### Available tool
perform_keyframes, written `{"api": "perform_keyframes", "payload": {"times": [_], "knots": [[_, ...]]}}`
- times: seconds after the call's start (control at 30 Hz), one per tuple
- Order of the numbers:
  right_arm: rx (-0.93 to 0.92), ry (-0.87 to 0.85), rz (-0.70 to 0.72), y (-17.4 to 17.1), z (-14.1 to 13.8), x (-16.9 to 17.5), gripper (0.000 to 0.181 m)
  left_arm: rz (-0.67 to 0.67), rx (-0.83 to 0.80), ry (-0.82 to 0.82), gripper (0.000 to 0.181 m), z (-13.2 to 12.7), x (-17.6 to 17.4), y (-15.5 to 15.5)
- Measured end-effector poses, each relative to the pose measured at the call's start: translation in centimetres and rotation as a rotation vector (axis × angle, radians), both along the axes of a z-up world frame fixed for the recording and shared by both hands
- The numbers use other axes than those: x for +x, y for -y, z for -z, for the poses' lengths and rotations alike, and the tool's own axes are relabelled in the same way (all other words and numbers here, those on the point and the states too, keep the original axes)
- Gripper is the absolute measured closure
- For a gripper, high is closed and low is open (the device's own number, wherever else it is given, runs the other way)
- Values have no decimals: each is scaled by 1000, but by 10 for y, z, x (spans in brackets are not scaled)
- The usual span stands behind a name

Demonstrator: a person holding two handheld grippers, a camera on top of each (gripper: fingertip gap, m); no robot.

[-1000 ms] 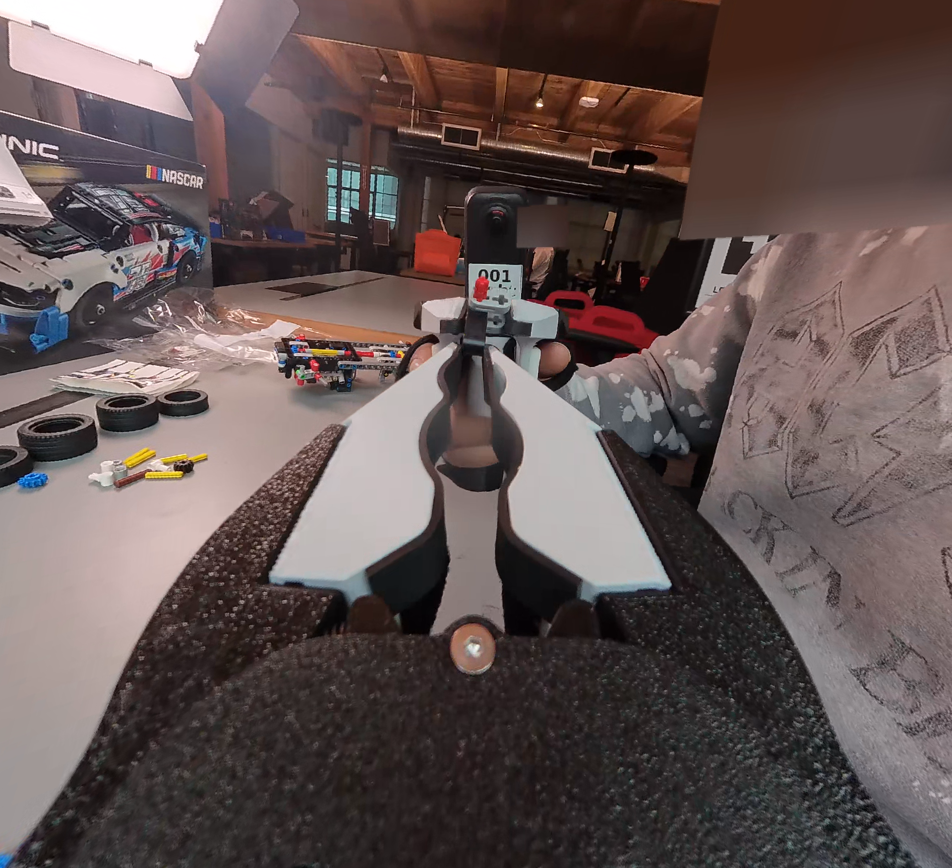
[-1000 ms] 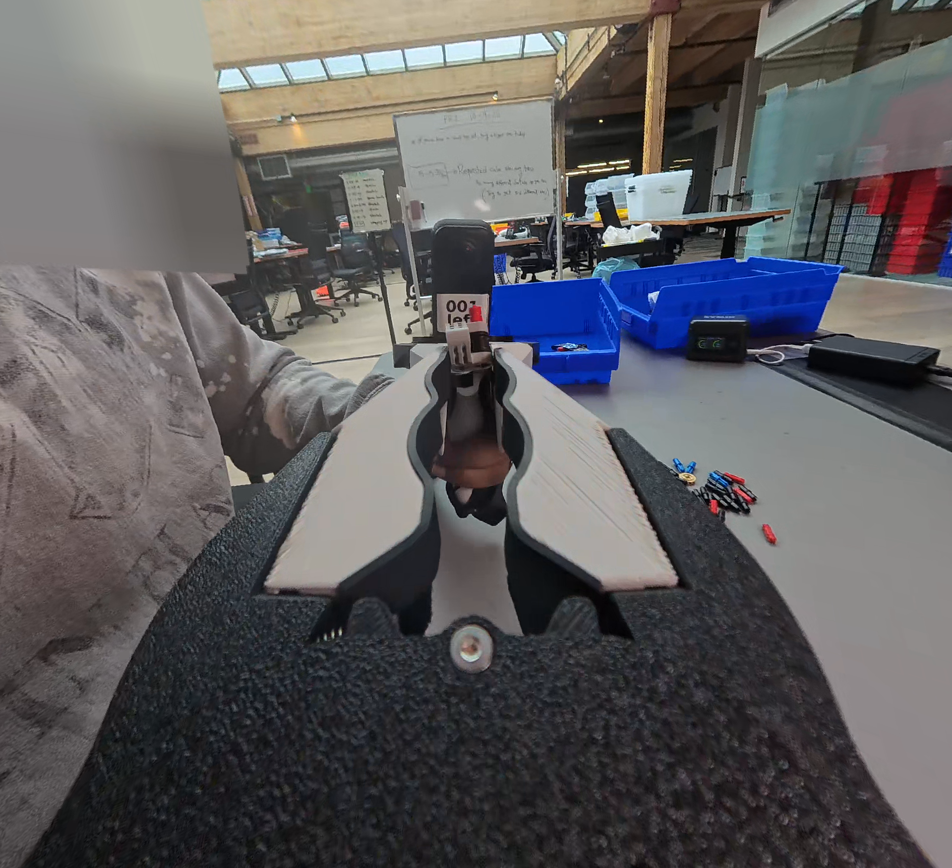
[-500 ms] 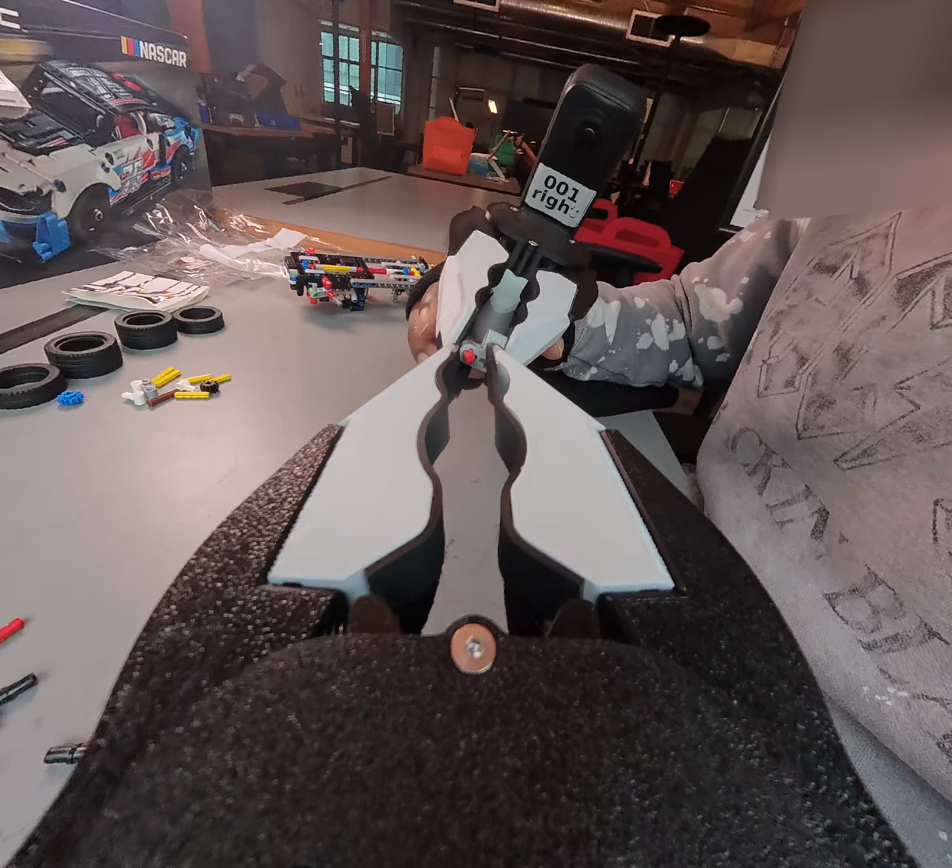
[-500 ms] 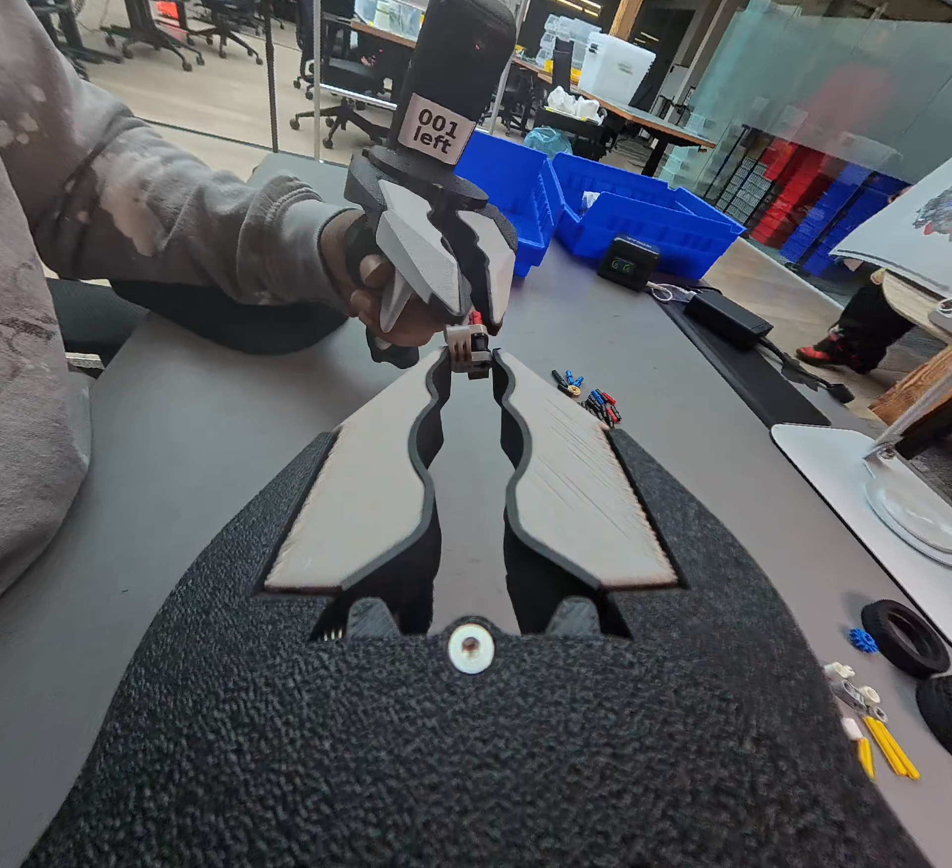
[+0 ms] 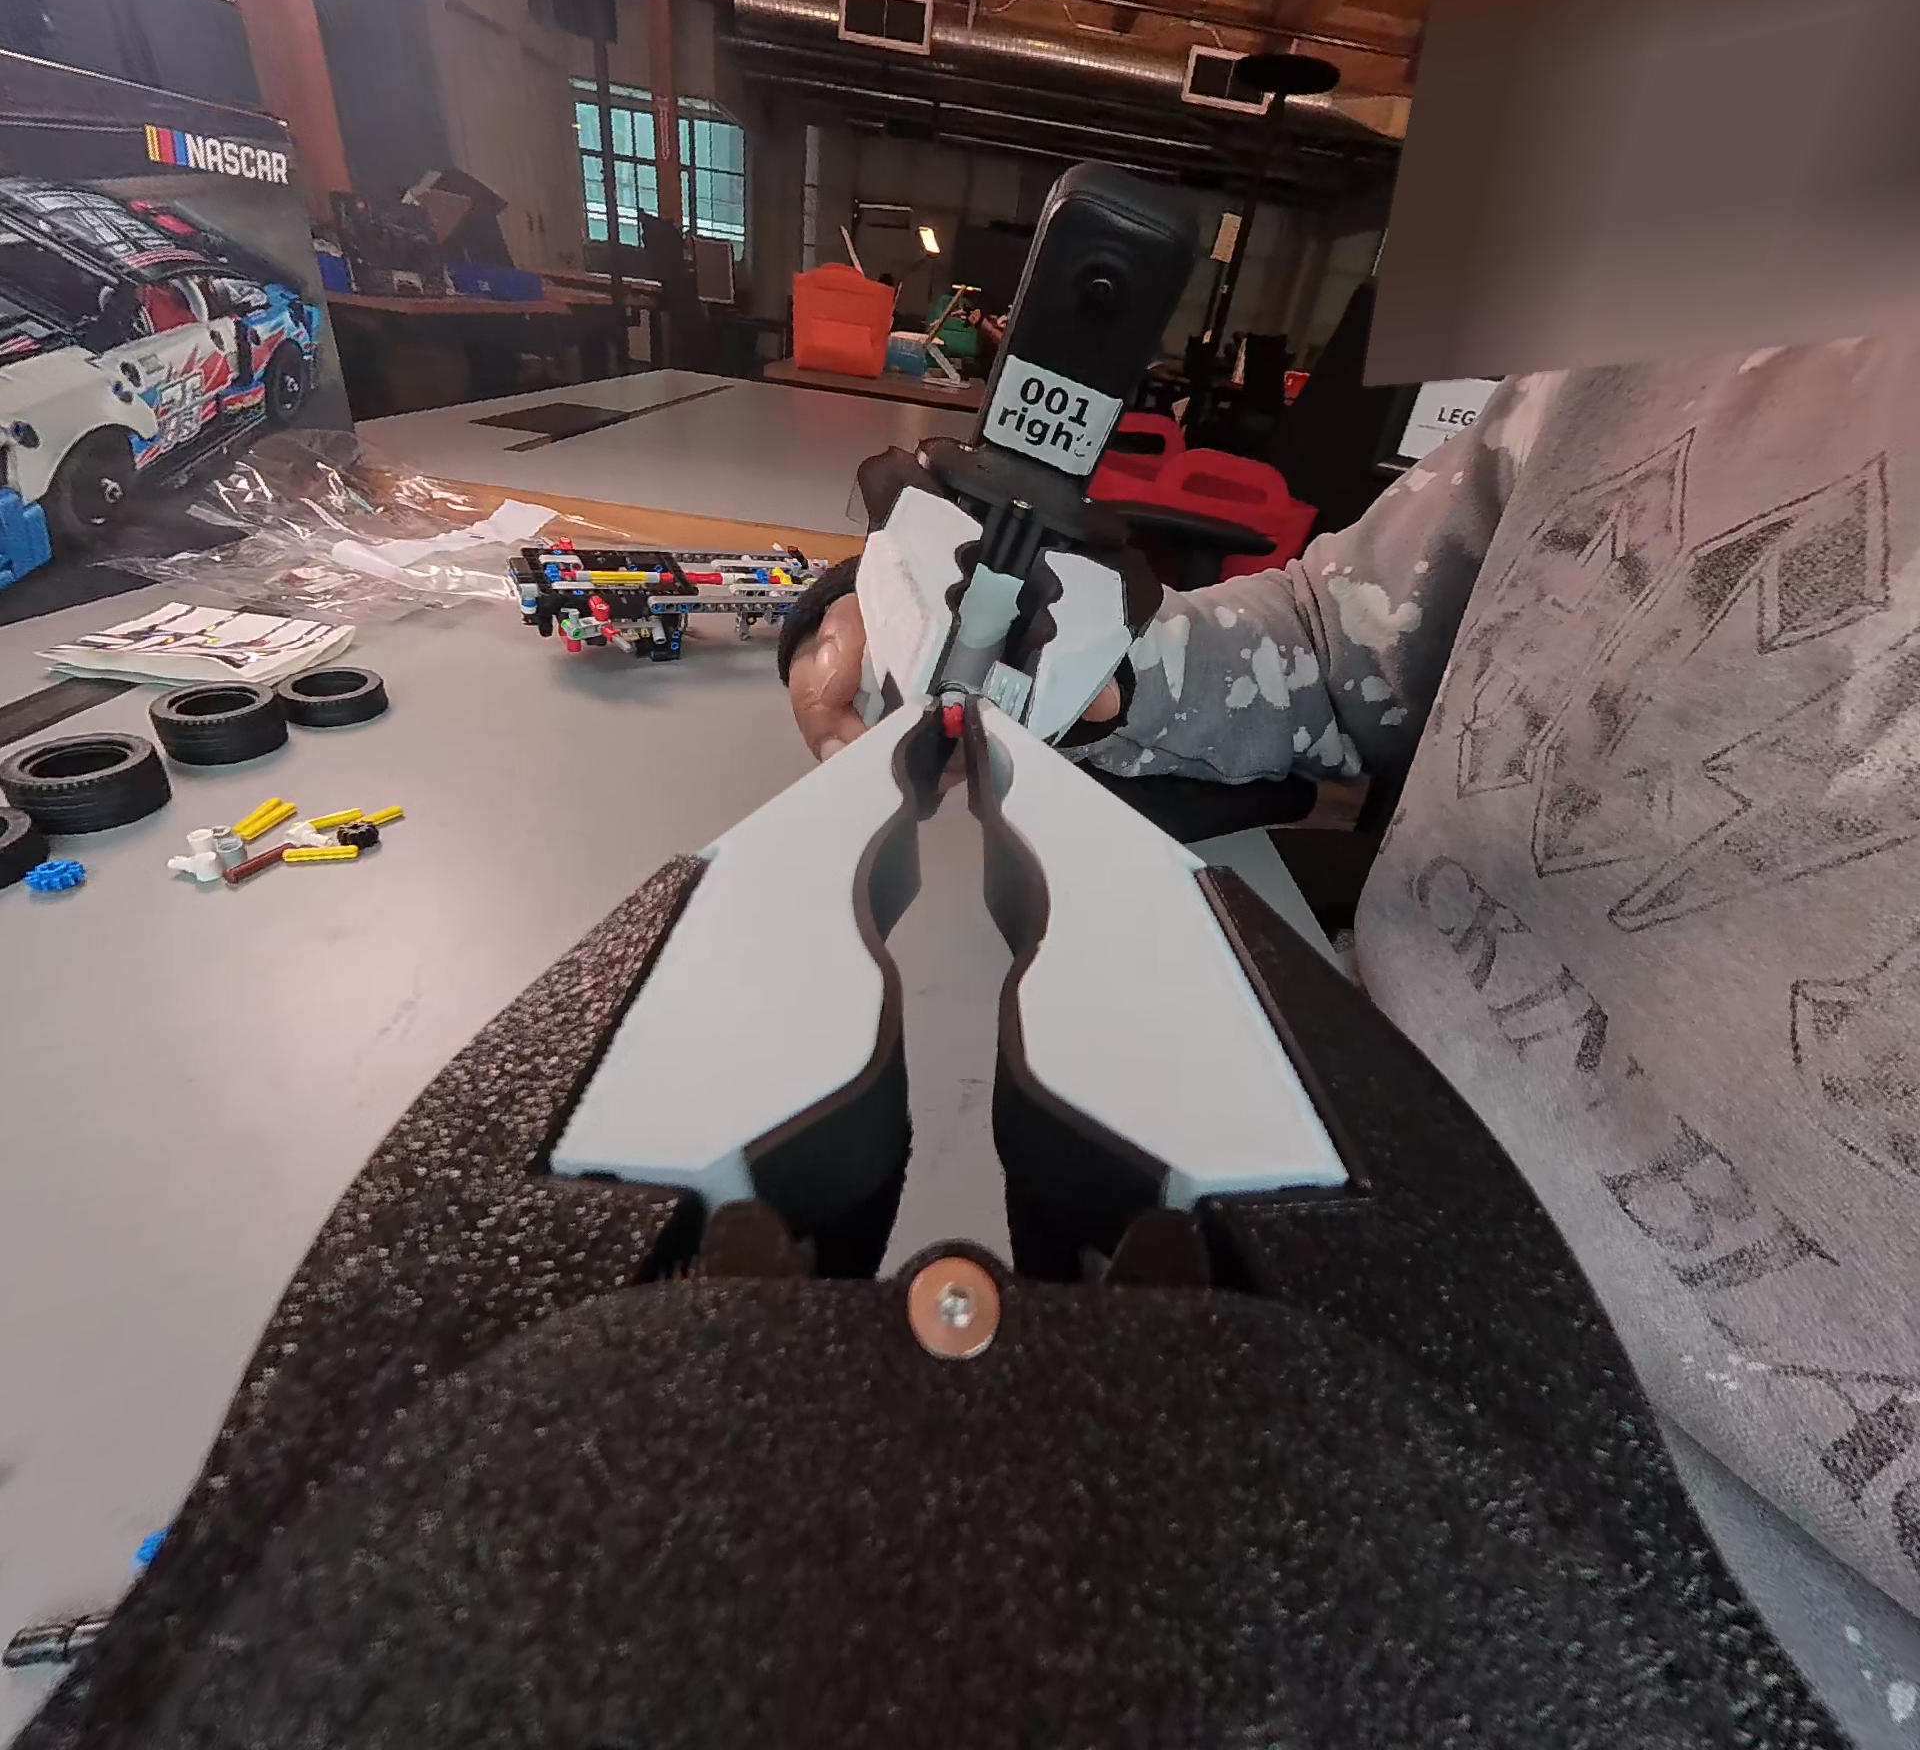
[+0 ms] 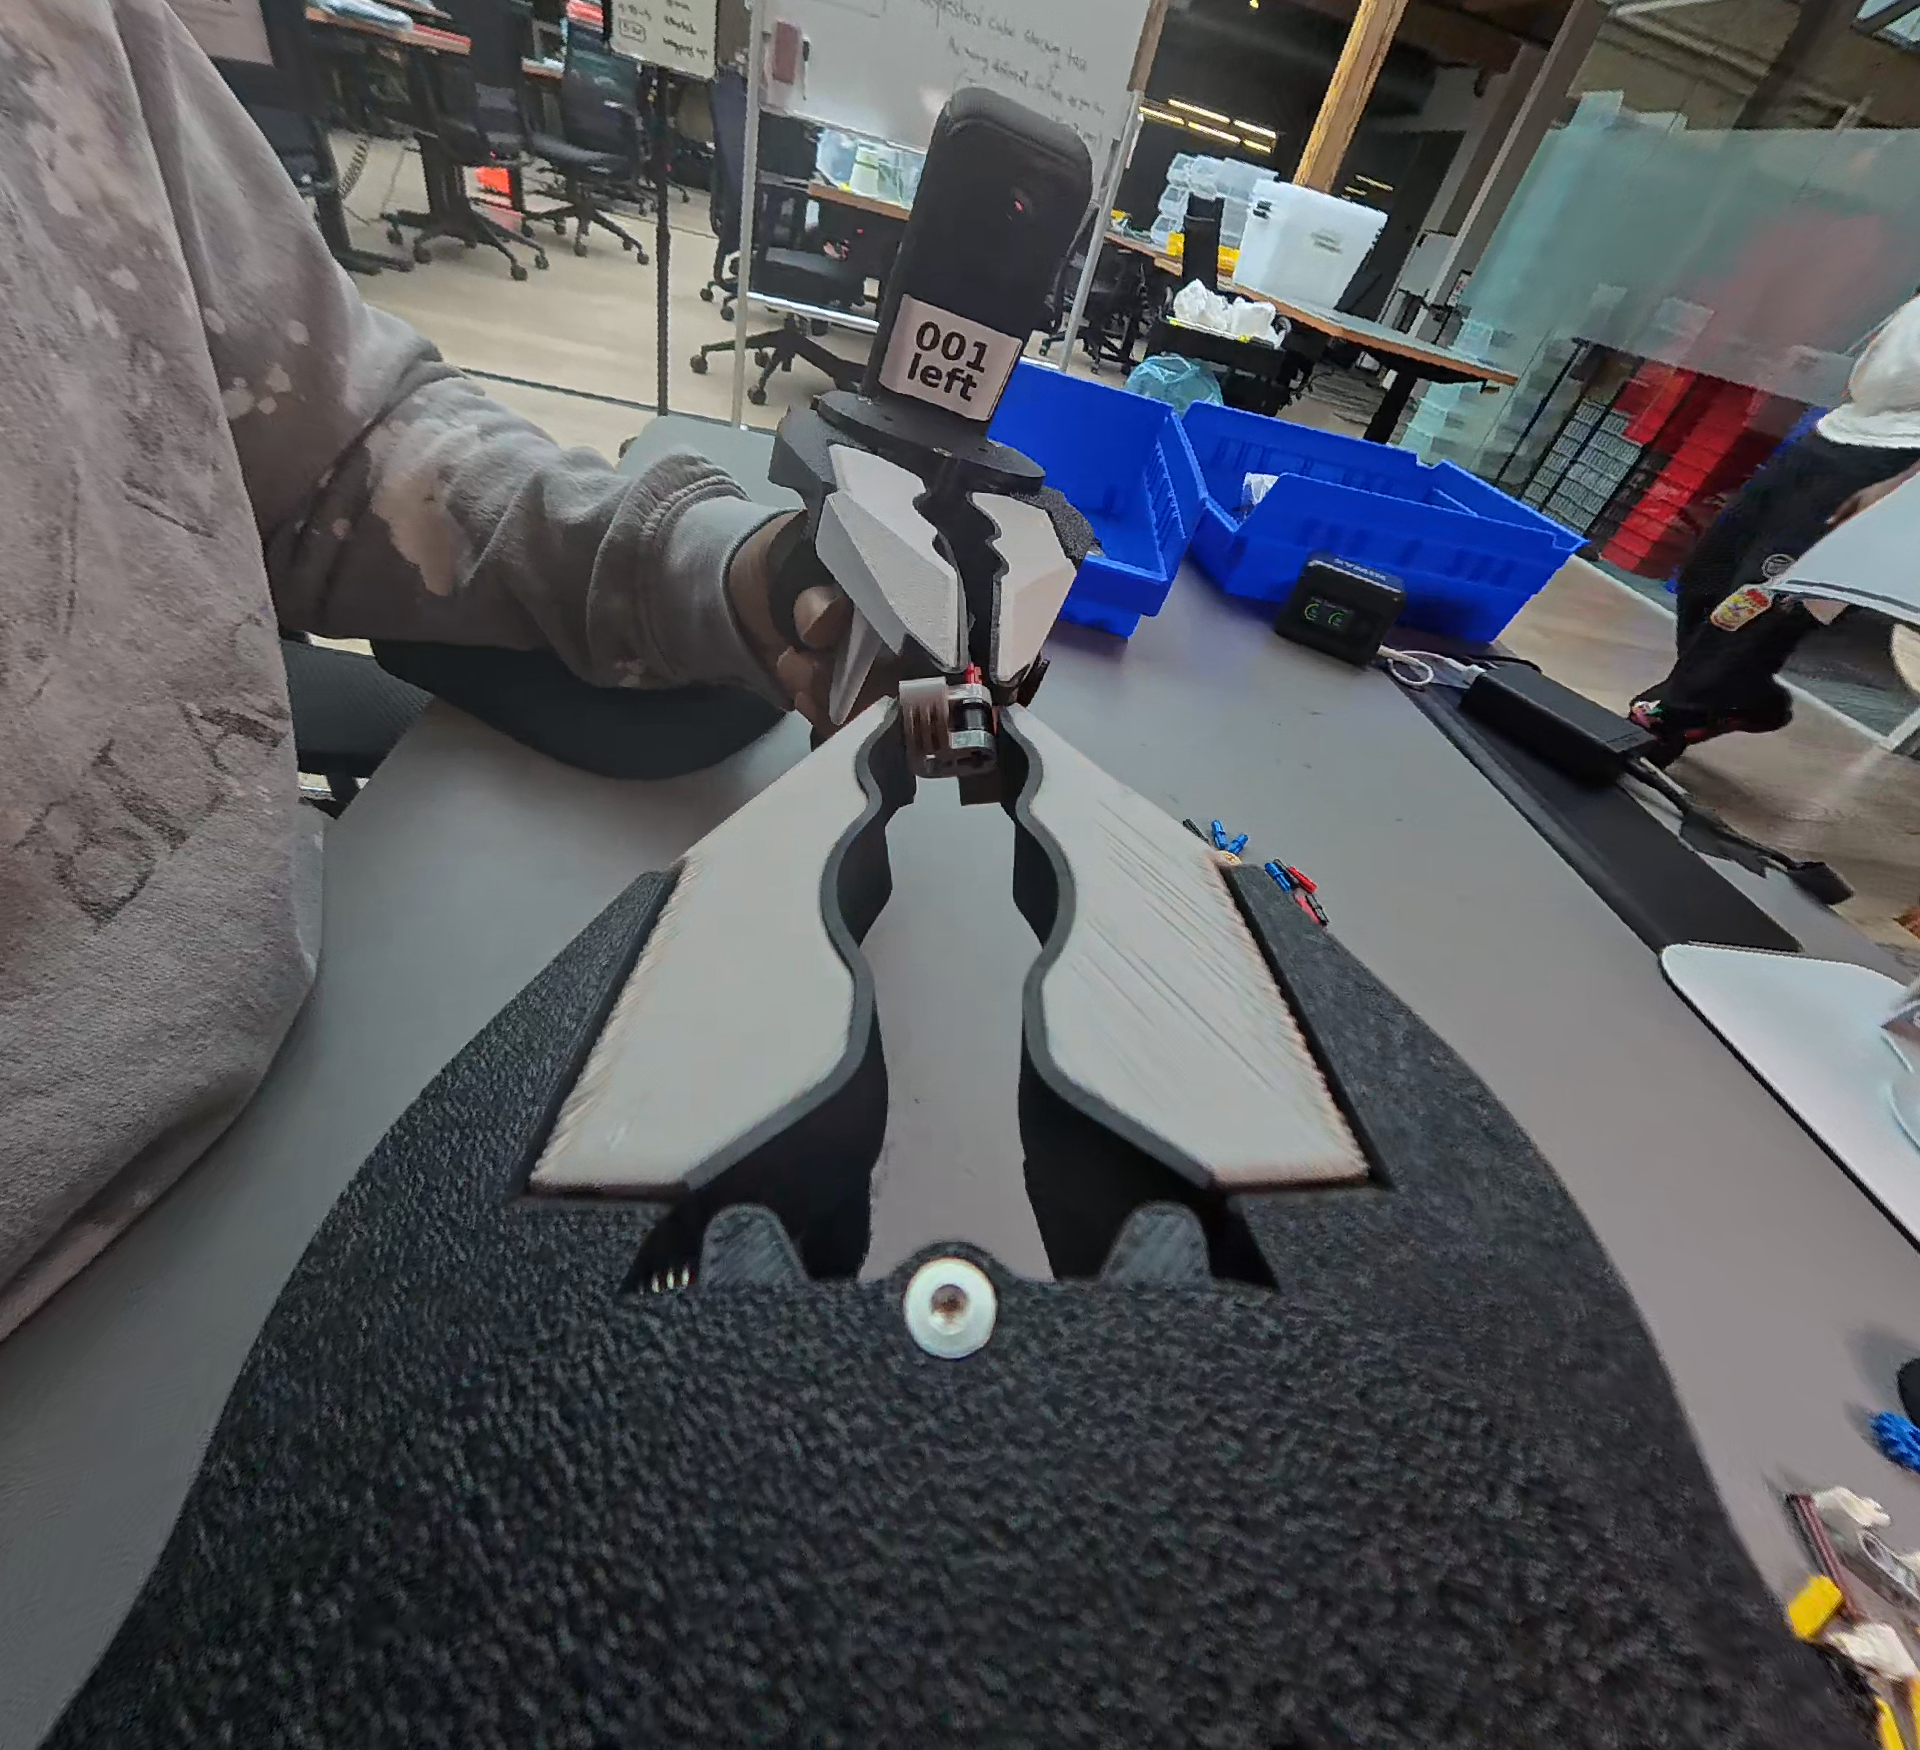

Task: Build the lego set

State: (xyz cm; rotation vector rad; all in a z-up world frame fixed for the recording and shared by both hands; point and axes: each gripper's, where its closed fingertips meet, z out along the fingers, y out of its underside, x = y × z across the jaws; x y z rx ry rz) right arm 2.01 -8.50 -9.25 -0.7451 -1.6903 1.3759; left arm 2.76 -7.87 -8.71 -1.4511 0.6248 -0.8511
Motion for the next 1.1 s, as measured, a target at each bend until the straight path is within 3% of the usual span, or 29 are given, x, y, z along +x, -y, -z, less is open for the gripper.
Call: {"api": "perform_keyframes", "payload": {"times": [0.23,0.33,0.4,0.57,0.77,0.87,1.1], "knots": [[0,3,-20,-3,-4,2,167,-32,28,-100,178,-4,-4,1],[-81,-43,74,-48,-23,15,168,-203,93,38,180,-37,-70,6],[-32,-36,136,-64,-21,16,167,-313,108,20,180,-42,-102,9],[-59,67,134,-62,15,0,167,-453,-5,-87,179,-7,-122,-11],[-19,153,150,-64,47,-6,166,-604,-194,-373,178,60,-145,-34],[-37,123,179,-72,39,-5,166,-593,-246,-421,178,78,-143,-38],[-237,-50,267,-116,-7,10,166,-546,-230,-472,178,83,-121,-40]]}}
